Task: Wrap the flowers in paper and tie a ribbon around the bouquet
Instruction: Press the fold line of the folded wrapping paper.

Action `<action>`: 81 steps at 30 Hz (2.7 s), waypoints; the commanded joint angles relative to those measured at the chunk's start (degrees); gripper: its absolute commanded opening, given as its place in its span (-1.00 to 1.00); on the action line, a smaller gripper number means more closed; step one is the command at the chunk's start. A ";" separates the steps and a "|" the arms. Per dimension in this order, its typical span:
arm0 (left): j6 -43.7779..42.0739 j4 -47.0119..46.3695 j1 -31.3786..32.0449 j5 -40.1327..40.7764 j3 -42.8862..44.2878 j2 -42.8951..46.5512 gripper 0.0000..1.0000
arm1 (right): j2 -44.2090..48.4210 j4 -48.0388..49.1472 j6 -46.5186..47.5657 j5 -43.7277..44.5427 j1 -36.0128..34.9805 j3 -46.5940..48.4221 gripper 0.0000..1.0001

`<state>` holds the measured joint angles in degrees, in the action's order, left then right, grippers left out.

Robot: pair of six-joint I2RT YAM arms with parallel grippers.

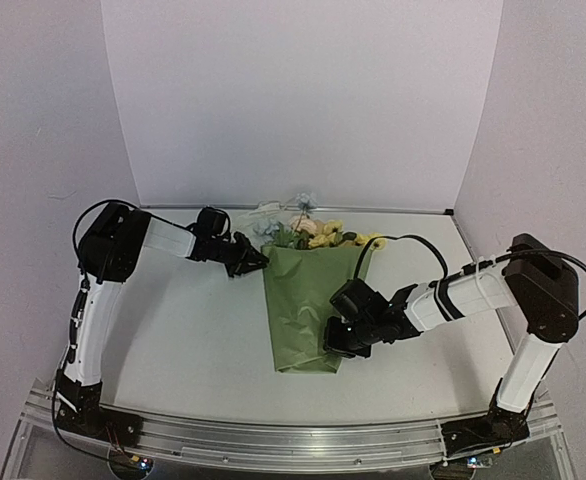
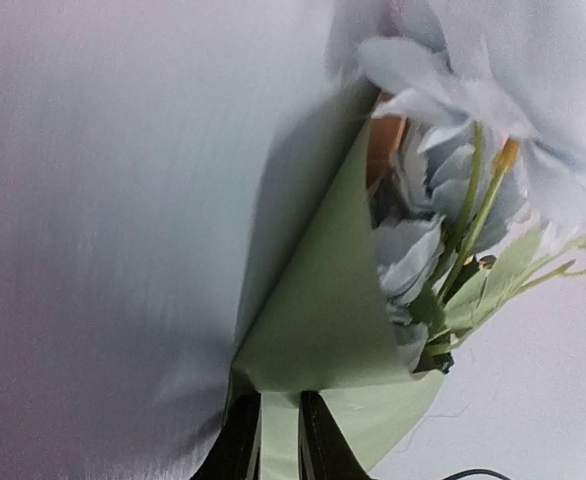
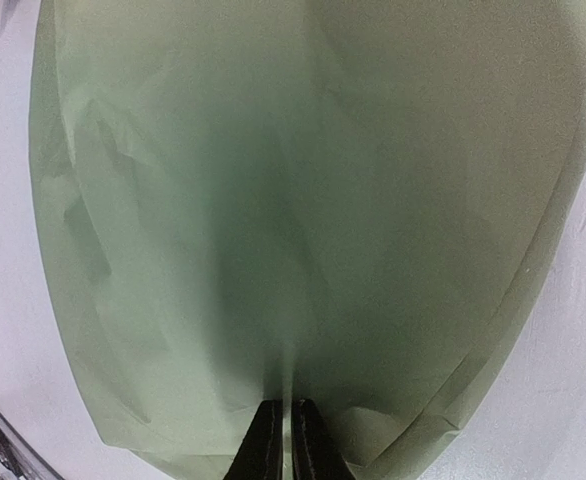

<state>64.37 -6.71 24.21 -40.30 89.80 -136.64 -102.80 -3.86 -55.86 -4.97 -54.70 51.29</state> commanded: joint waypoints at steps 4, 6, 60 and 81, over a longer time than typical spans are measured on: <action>-1.26 4.18 -2.92 2.07 11.96 -7.00 -0.68 | -2.81 -7.74 -0.40 -0.40 -0.61 -2.48 -0.86; -1.30 4.27 -3.42 1.77 14.50 -8.12 -0.67 | -2.75 -7.80 -0.52 -0.33 -0.59 -2.65 -0.86; -1.44 3.80 26.96 7.89 -12.14 8.15 -0.73 | 8.06 32.47 -24.37 -7.21 -0.55 -27.31 -0.80; -6.71 6.36 27.12 7.07 -11.58 9.81 -0.65 | 22.80 36.15 -24.74 -6.14 -2.35 -32.44 -0.73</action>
<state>60.53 -4.85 51.54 -35.14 77.56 -127.57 -87.61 40.09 -84.27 -11.68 -57.30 14.34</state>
